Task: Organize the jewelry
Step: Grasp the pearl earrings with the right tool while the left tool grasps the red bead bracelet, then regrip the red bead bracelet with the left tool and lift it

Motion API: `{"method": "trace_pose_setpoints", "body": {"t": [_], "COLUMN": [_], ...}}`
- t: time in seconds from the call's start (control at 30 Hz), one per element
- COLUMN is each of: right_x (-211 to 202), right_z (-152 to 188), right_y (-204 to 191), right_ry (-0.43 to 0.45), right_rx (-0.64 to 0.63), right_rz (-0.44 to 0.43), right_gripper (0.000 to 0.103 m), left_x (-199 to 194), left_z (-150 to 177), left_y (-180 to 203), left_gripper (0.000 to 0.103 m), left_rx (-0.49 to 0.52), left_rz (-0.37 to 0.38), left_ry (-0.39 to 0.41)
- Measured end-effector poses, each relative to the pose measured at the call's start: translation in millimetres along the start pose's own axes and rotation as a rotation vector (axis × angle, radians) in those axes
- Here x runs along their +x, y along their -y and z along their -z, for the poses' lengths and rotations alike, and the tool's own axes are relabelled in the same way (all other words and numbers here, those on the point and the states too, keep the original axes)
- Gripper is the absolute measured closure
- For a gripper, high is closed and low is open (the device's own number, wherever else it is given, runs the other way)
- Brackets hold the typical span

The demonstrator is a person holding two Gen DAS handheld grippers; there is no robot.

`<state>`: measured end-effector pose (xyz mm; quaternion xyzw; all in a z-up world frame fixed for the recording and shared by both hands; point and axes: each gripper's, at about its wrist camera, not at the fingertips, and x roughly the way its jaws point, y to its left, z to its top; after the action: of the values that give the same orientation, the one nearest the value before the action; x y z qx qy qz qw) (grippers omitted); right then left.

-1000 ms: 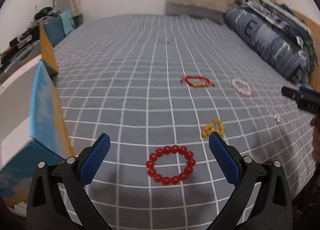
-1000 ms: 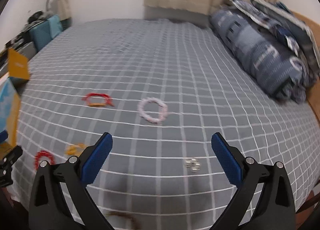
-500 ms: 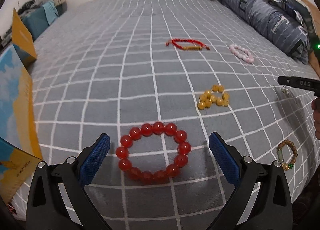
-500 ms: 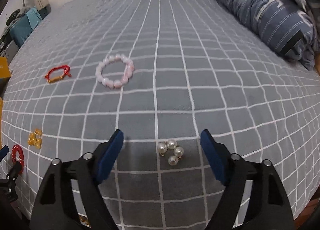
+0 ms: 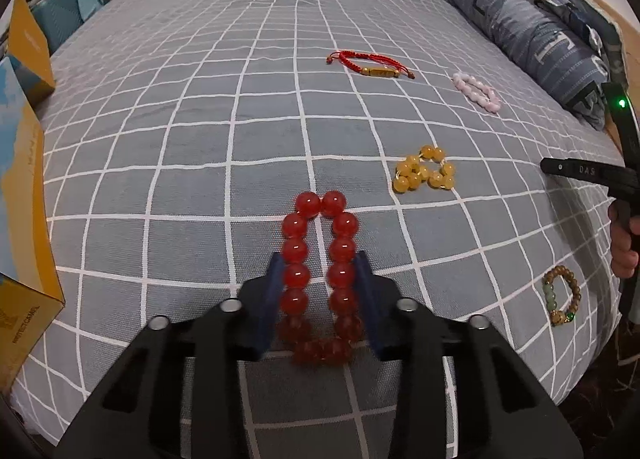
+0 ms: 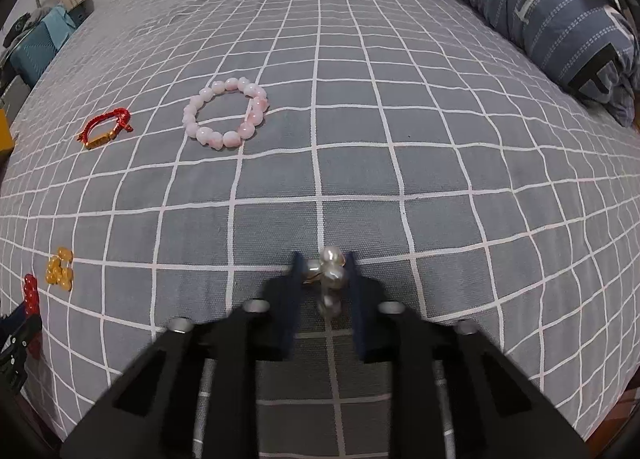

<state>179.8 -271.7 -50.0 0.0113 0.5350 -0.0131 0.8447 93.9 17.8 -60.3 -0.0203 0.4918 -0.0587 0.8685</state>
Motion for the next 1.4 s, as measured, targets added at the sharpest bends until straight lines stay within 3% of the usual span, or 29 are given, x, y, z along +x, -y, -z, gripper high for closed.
{"method": "trace_pose_setpoints", "body": {"t": [0.5,0.63,0.83,1.23,1.3,1.4], "right_x": [-10.3,-16.4,-19.8,-29.8,-31.3,-32.3], "right_z": [-0.8,0.0,1.3,0.8,0.3,-0.1], "right_y": [-5.8,-8.8,-12.4,-15.9,-16.8,-19.2], "right_ry": [0.045,0.068,0.076,0.112,0.118,0.123], "right_rx": [0.006,-0.001,-0.013,-0.006,-0.005,-0.011], "right_rz": [0.006,0.006,0.005,0.015,0.015,0.018], "right_gripper": [0.092,0.092,0.092,0.092,0.092,0.092], "left_x": [-8.7,-14.2,-13.9,-40.8,-46.4,-55.1], "left_z": [-2.8,-4.2,-5.1,-9.3,-9.2,-10.5], "left_y": [1.1,1.5,-0.2,5.4,6.9,9.0], "left_gripper": [0.076,0.090,0.090,0.090,0.097,0.097], "left_rx": [0.007,0.020,0.015,0.012,0.017,0.021], "left_rz": [0.005,-0.034,-0.011,0.032,0.037,0.024], "left_ry": [0.013,0.046,0.034,0.098,0.112,0.139]}}
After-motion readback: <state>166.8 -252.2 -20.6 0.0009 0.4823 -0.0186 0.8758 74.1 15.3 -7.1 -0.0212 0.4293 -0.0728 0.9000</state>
